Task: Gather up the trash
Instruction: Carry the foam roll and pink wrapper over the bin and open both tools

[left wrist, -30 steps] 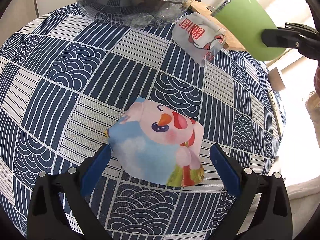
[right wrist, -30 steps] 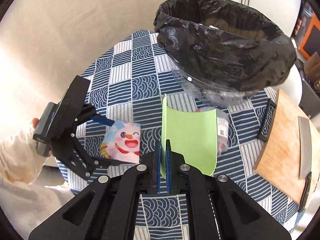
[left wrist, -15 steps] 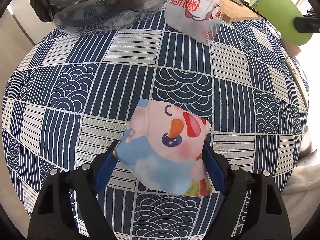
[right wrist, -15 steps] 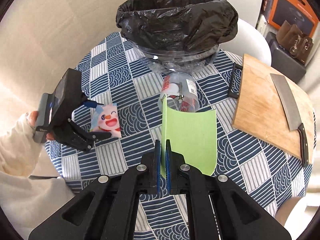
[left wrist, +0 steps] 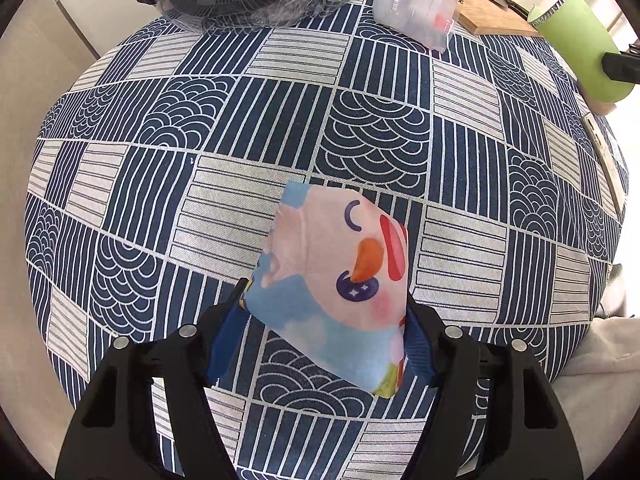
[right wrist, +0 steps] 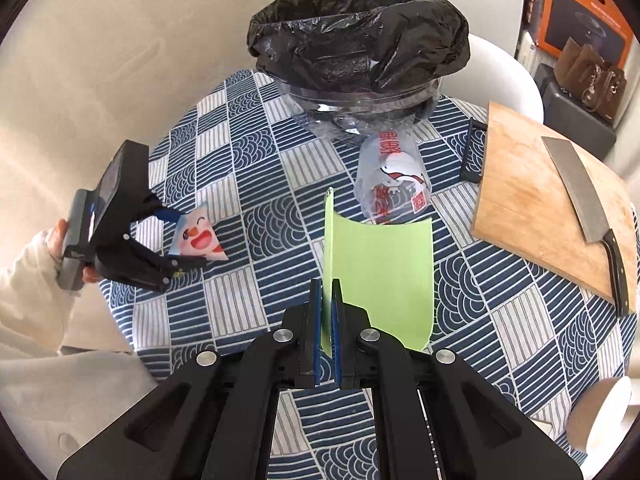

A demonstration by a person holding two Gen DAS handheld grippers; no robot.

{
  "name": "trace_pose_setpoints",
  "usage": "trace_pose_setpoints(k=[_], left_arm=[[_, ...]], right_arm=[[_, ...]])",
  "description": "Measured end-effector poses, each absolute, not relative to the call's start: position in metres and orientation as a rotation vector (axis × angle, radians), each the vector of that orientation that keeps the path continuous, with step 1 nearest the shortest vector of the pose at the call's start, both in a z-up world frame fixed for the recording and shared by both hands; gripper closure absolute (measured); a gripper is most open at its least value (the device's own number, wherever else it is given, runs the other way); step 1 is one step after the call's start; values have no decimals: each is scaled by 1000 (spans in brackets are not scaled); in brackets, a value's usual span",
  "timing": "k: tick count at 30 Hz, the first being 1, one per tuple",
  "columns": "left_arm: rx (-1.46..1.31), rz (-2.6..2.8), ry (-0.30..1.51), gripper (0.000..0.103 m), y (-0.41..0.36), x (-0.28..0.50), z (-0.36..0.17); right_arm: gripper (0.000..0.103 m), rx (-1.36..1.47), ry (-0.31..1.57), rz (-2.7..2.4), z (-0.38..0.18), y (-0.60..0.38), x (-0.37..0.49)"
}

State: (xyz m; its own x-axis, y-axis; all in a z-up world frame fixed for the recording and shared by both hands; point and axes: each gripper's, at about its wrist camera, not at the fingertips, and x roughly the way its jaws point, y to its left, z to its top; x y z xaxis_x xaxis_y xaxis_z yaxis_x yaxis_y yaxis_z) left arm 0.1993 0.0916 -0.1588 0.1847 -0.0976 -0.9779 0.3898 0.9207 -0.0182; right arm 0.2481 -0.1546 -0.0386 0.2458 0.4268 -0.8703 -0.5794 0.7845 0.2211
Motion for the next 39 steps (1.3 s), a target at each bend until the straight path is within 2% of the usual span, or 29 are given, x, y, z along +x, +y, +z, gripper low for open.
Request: trace_pose_setpoints(k=[8, 14, 22, 26, 32, 39], left_arm=[[230, -208, 1294, 34, 125, 160, -127], [220, -133, 1206, 34, 137, 147, -82], [256, -100, 946, 34, 141, 154, 0], [299, -148, 875, 34, 136, 168, 30], [377, -194, 788, 34, 139, 195, 62], [390, -271, 688, 34, 146, 235, 85]], right_arm=[[99, -85, 1110, 744, -47, -161, 232], [99, -46, 1053, 765, -41, -156, 229], [99, 14, 844, 757, 29, -142, 230], [99, 31, 762, 768, 64, -131, 235], [99, 2, 681, 757, 103, -114, 246], [99, 101, 627, 742, 148, -110, 274]])
